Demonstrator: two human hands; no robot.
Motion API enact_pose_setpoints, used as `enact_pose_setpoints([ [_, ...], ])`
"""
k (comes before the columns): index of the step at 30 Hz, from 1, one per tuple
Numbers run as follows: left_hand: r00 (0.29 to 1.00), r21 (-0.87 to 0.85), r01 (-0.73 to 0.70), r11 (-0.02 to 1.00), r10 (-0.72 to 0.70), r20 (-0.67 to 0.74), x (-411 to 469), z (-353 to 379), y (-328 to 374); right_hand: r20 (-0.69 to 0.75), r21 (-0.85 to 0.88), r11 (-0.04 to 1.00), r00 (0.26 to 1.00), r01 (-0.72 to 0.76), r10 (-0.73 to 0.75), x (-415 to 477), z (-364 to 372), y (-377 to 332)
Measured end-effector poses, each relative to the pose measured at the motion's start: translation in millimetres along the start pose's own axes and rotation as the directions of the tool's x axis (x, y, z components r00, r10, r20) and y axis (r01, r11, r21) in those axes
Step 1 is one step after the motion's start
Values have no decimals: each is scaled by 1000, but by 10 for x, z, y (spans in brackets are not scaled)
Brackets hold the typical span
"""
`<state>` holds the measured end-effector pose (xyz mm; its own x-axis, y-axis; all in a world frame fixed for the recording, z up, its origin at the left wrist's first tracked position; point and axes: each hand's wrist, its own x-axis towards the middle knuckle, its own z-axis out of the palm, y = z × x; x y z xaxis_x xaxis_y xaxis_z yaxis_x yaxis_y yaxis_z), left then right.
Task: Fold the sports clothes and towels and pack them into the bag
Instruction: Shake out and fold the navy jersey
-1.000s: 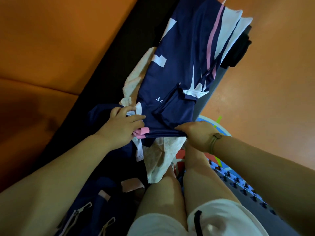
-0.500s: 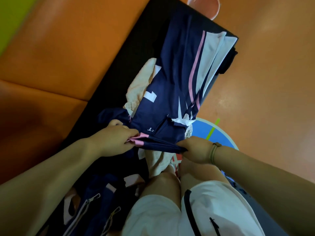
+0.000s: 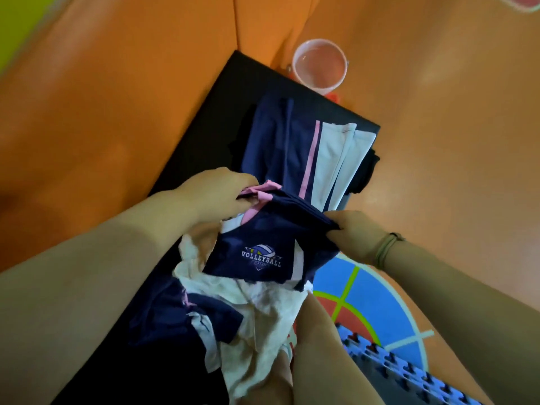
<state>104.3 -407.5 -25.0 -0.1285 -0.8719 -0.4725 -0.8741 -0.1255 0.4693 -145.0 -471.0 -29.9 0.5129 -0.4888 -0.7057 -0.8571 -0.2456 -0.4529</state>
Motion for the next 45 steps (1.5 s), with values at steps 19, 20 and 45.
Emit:
enact_pose_setpoints([
  [19,861,-188,319,929,-367,-352,1425,162,-166,-620,282,959,765,11,174,1214,-647,716],
  [20,851,-224,344,912,-403,-336,1311,278,-160,-634,288,957,754,23,172,1152,-551,720],
  [45,773,-516,512,687,-630,-72,-43,1307,-403,-8,603,722,903,-338,430,473,1170,594],
])
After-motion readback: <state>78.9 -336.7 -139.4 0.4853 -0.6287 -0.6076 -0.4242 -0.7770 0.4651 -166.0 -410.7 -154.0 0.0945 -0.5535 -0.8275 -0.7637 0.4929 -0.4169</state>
